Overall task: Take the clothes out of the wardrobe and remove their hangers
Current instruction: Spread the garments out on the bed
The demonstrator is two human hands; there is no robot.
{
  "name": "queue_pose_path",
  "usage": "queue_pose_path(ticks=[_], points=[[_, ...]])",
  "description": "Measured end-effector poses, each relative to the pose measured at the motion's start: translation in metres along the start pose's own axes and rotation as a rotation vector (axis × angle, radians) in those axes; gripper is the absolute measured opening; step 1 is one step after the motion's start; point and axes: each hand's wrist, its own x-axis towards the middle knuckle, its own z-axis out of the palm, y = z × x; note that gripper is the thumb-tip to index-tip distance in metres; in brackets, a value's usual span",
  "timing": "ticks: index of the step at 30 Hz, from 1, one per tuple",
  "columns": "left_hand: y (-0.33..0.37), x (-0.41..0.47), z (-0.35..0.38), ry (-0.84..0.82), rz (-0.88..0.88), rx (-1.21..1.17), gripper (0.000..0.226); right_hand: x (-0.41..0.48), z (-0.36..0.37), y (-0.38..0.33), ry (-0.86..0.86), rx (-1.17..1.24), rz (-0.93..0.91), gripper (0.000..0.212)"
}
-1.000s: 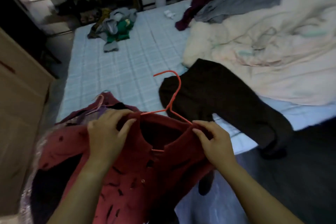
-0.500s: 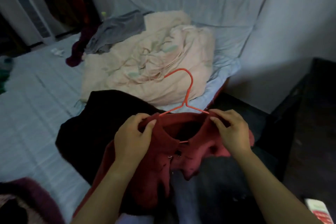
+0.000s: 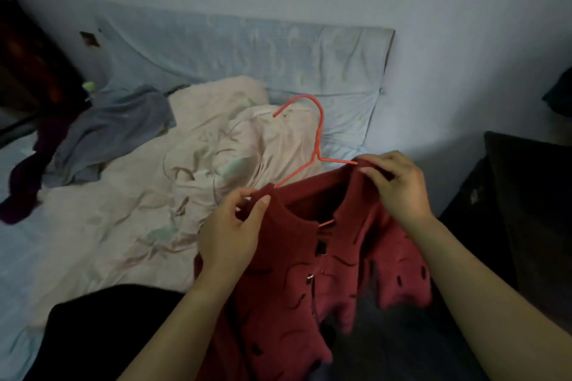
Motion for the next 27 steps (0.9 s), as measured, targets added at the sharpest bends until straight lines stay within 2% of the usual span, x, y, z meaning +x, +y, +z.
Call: queue_pose_path(ticks=[4,8,11,15,18,20,22,27], points=[[0.017,0.075,0.011,0.089,0.021,-0.048,0.009,0.085,0.028,-0.003,0.057,0.033,-0.046,0.023],[0.028,0.163,0.021,0.218,0.005,-0.128,0.023,0.186,0.068,-0.007,0.112,0.099,-0.173,0.024],[0.019,0.234,0.032,0.298,-0.041,-0.123,0.02,0.266,0.117,-0.006,0.097,0.155,-0.24,0.026],[-0.019,0.313,0.056,0.345,-0.119,-0.083,0.012,0.342,0.212,0.023,-0.124,0.167,-0.294,0.025],[-0.061,0.352,0.075,0.325,-0.186,0.197,0.017,0.365,0.283,0.062,-0.351,0.096,-0.304,0.027],[-0.086,0.364,0.087,0.222,-0.23,0.456,0.033,0.366,0.319,0.08,-0.529,0.003,-0.34,0.032],[-0.1,0.363,0.097,0.162,-0.266,0.596,0.047,0.355,0.341,0.087,-0.671,-0.019,-0.37,0.038],[-0.115,0.305,0.115,0.172,-0.291,0.658,0.06,0.287,0.346,0.066,-0.858,0.103,-0.429,0.043]])
